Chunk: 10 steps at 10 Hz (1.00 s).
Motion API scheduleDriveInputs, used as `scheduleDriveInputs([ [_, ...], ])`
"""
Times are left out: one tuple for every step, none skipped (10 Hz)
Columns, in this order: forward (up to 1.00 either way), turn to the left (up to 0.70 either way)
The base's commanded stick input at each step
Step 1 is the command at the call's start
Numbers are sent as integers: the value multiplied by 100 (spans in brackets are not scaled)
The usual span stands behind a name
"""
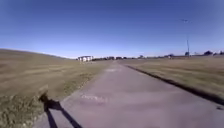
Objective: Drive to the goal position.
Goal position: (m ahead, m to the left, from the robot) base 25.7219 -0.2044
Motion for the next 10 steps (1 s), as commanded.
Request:
scheduleDriveInputs([
  [70,0],
  [70,0],
  [70,0],
  [70,0],
  [70,0],
  [70,0],
  [70,0],
  [70,0],
  [70,0],
  [70,0],
])
